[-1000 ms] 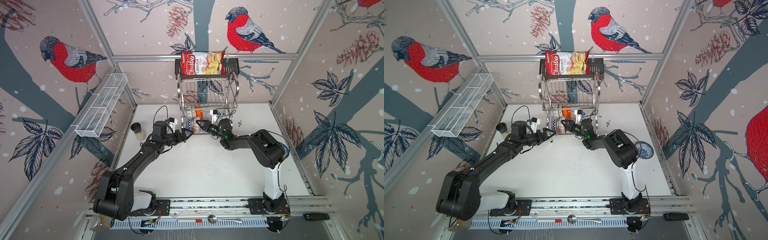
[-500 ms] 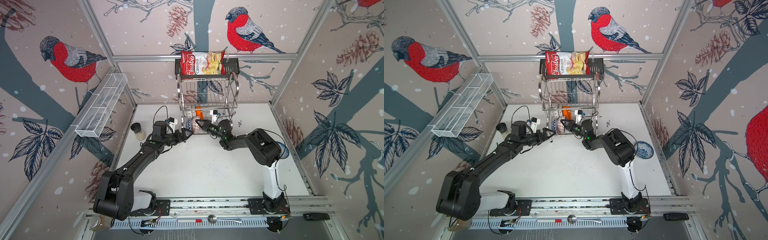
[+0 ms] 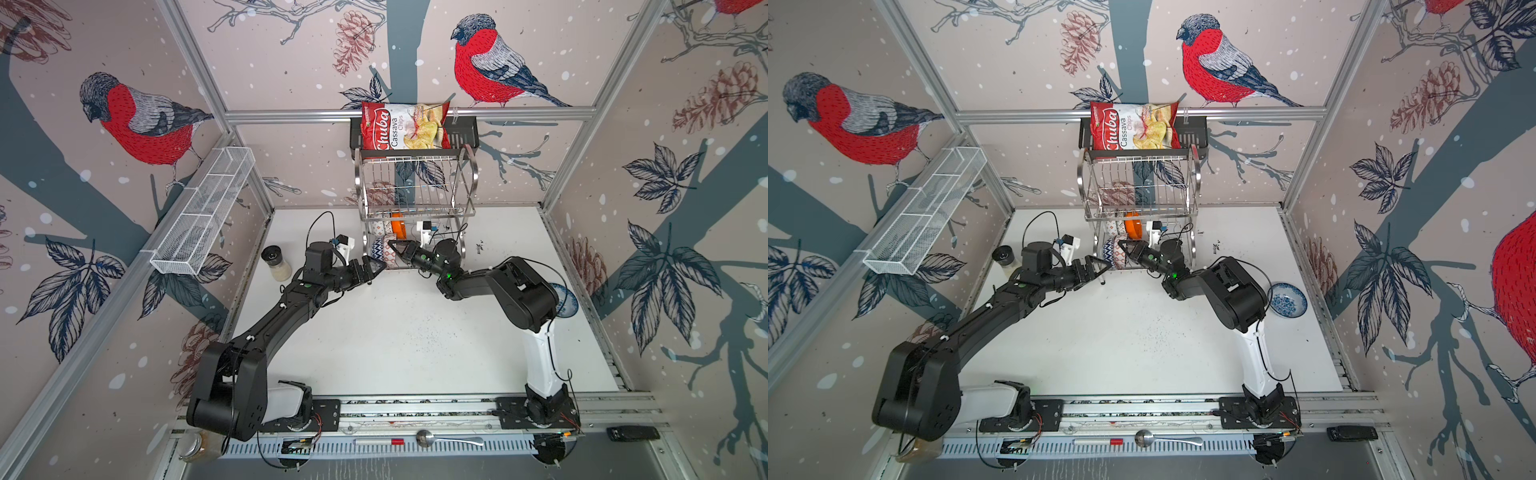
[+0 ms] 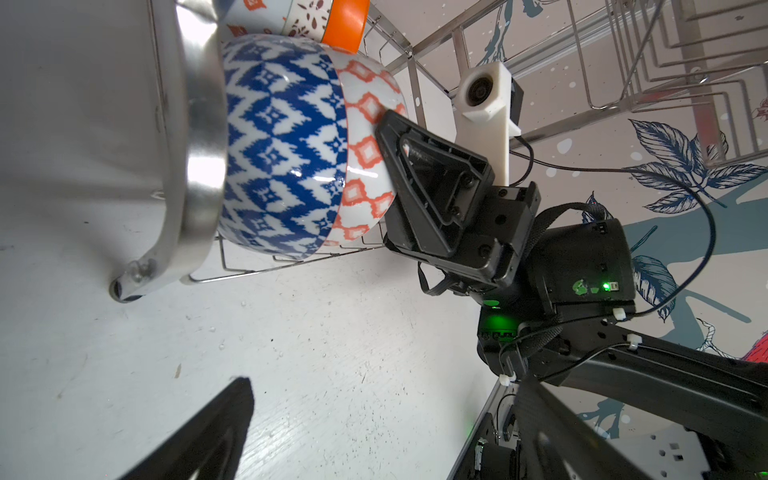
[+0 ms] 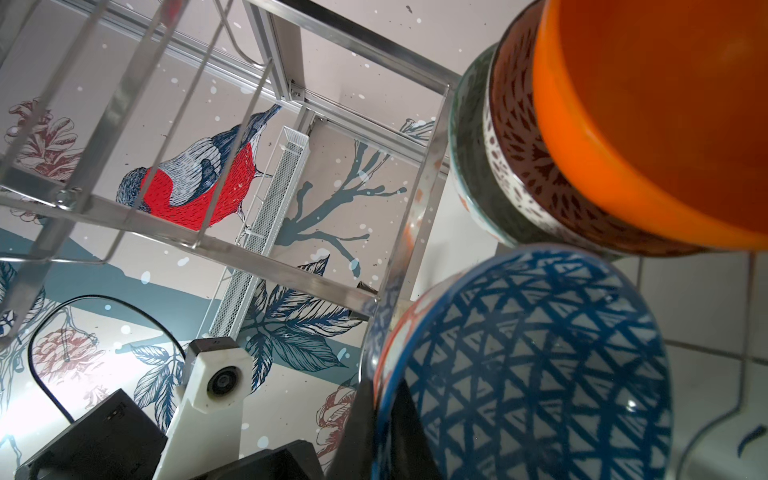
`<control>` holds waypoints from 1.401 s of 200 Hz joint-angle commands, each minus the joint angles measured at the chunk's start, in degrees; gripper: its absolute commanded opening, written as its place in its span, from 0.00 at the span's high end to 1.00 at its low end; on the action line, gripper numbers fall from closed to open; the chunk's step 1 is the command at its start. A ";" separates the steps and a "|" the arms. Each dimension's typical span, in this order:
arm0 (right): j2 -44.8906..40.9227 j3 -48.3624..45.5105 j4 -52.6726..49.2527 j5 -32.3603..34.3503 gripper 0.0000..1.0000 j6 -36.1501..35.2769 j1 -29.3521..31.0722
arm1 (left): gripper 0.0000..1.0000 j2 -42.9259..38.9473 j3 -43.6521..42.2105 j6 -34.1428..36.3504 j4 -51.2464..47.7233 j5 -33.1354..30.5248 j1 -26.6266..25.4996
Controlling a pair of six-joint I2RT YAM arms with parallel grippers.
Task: Load the bowls into the dish rack
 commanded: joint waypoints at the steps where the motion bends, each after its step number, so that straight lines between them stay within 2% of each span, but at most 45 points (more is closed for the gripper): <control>1: 0.35 0.02 2.14 -0.47 1.00 -1.24 0.12 | 0.02 -0.04 -0.06 -0.07 2.45 0.96 0.20; 215: -0.35 0.20 -7.54 0.53 0.95 -7.61 -0.47 | 0.02 0.12 -0.42 -0.69 3.09 1.37 0.45; 280: -0.35 -0.18 -7.98 0.18 0.94 -7.67 -0.74 | 0.02 0.20 -0.50 -0.81 3.14 1.41 0.51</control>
